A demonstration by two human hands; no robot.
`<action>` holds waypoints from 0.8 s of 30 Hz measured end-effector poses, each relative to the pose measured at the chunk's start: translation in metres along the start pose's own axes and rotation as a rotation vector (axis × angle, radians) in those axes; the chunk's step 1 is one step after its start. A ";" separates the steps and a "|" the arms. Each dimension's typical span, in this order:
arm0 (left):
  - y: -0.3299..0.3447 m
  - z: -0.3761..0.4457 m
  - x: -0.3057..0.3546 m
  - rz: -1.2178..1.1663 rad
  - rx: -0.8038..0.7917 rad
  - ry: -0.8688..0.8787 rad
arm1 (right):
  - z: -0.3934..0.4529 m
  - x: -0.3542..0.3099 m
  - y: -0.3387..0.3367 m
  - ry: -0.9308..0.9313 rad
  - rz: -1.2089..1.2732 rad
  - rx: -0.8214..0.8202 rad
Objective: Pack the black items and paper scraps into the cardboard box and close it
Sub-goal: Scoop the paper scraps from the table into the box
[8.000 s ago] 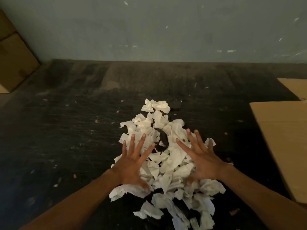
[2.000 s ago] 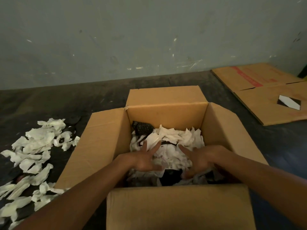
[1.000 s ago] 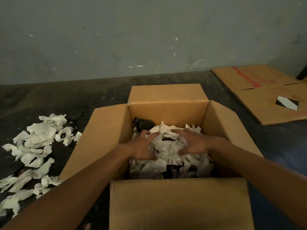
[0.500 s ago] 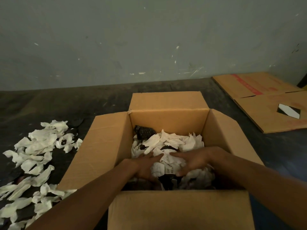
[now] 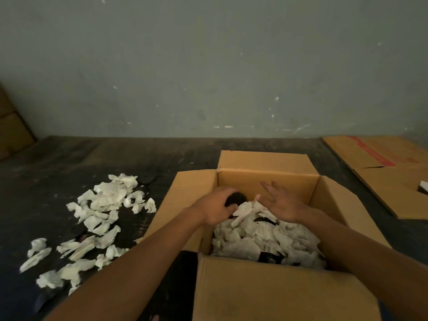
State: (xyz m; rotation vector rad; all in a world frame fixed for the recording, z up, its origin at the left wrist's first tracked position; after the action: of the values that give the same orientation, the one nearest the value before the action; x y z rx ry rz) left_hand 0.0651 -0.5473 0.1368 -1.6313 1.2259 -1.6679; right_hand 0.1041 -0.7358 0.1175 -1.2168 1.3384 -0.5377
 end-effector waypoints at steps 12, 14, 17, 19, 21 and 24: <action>-0.066 -0.188 -0.145 0.010 0.300 -0.252 | -0.057 -0.184 0.076 -0.155 -0.074 0.093; -0.070 -0.226 -0.177 0.004 0.329 -0.291 | -0.067 -0.219 0.100 -0.188 -0.120 0.113; -0.065 -0.283 -0.223 -0.029 0.350 -0.368 | -0.085 -0.272 0.140 -0.271 -0.130 0.115; -0.051 -0.319 -0.250 -0.057 0.339 -0.433 | -0.099 -0.300 0.171 -0.333 -0.110 0.100; -0.030 -0.355 -0.275 -0.079 0.294 -0.505 | -0.112 -0.320 0.205 -0.354 -0.091 0.061; 0.003 -0.396 -0.309 -0.093 0.207 -0.616 | -0.122 -0.332 0.257 -0.313 -0.088 -0.026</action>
State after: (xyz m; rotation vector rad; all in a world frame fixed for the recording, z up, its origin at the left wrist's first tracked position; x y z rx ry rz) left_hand -0.2675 -0.1873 0.0255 -1.8865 0.6583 -1.1504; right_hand -0.1696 -0.3998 0.0608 -1.3252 1.0341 -0.3738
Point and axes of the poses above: each hand's wrist, its own z-axis towards the middle knuckle, its own y-axis out of the palm, x = y × z, the point moved 5 cm from there along z, towards the middle knuckle, and after that the axes turned 3 degrees about -y, right-handed, at the moved point
